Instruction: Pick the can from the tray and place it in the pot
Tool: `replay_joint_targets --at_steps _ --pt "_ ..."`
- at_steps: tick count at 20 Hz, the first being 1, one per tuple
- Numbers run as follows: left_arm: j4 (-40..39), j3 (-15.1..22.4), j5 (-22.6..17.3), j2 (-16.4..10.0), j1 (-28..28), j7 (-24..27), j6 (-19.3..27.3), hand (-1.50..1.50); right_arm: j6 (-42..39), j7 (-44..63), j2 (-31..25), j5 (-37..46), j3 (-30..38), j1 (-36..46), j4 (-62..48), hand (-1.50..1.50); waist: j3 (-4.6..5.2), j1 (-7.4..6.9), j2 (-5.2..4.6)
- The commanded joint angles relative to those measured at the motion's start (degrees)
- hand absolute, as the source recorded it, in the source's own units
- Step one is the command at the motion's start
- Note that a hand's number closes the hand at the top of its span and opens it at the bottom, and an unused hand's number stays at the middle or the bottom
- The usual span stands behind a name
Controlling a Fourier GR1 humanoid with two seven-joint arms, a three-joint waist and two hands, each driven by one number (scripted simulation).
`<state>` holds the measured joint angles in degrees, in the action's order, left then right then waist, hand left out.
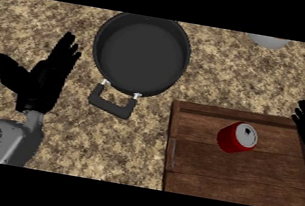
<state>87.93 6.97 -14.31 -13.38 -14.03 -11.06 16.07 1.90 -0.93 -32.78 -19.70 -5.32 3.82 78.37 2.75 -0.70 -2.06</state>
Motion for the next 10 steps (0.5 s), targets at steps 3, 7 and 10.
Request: replay_joint_targets --at_steps 3,7,10 --pt "-5.8 -1.4 5.6 -8.1 5.1 1.6 -1.7 0.0 -3.3 1.8 1.2 2.5 -6.2 6.9 8.1 1.5 -2.58 -1.38 1.93" --pt "-8.7 0.2 9.5 -11.4 6.9 -2.8 -0.7 0.0 -0.6 -3.7 -13.0 21.3 -6.2 13.4 11.1 1.5 -1.47 -1.99 3.5" --pt "-11.4 -1.0 11.1 -13.4 8.1 -5.6 0.8 0.0 18.1 -7.7 4.1 21.3 -4.7 9.1 13.4 -1.5 -2.79 1.08 2.31"
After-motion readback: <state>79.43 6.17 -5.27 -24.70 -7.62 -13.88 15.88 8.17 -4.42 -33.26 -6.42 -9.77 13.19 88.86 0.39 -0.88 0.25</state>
